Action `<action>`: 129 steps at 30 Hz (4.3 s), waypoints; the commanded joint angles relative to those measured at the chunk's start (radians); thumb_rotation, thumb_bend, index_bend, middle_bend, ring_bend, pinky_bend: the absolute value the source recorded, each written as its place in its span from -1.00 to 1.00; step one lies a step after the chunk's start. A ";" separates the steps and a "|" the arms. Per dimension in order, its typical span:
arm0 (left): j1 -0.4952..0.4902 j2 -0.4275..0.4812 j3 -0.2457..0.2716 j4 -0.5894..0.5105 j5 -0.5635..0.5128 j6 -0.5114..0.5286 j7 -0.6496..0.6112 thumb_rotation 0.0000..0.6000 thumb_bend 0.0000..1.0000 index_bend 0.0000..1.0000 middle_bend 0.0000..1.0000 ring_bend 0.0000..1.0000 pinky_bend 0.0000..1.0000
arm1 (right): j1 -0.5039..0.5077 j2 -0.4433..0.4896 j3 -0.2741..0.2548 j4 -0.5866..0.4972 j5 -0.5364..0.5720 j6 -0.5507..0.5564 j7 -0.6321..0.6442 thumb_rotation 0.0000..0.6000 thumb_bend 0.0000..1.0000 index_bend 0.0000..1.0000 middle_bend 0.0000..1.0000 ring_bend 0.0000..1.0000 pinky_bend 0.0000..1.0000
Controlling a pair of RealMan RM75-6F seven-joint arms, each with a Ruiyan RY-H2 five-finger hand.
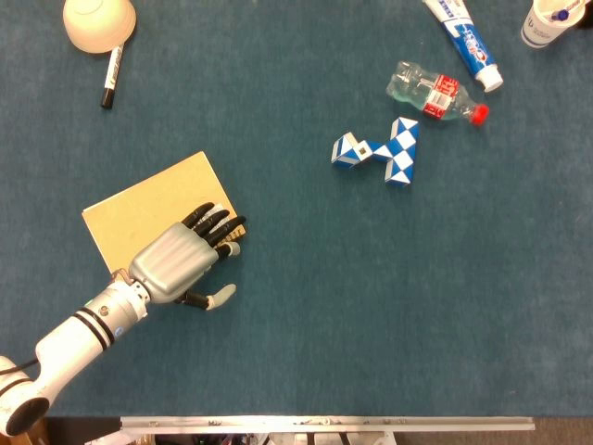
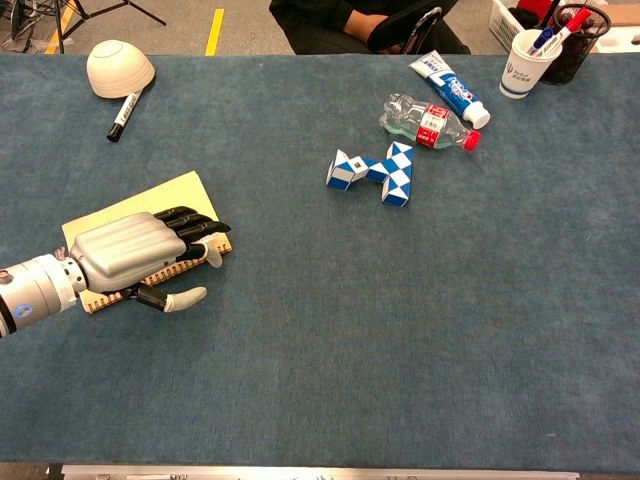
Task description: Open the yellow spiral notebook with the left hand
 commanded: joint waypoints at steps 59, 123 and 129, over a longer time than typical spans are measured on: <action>0.104 0.184 -0.059 0.163 -0.310 0.111 -0.120 -1.00 -0.31 -0.52 -0.66 -1.00 -1.00 | -0.003 0.005 -0.003 0.008 -0.012 -0.002 0.020 1.00 -0.29 -0.81 -0.80 -1.00 -1.00; 0.120 0.294 0.070 -0.144 -0.144 0.056 0.015 -1.00 -0.31 -0.27 -0.43 -0.91 -1.00 | -0.012 0.000 -0.005 0.038 -0.011 0.011 0.061 1.00 -0.29 -0.82 -0.80 -1.00 -1.00; 0.114 0.299 0.074 -0.173 -0.120 0.059 0.017 -1.00 -0.31 -0.28 -0.44 -0.91 -1.00 | -0.012 -0.001 -0.004 0.047 -0.008 0.010 0.075 1.00 -0.29 -0.81 -0.80 -1.00 -1.00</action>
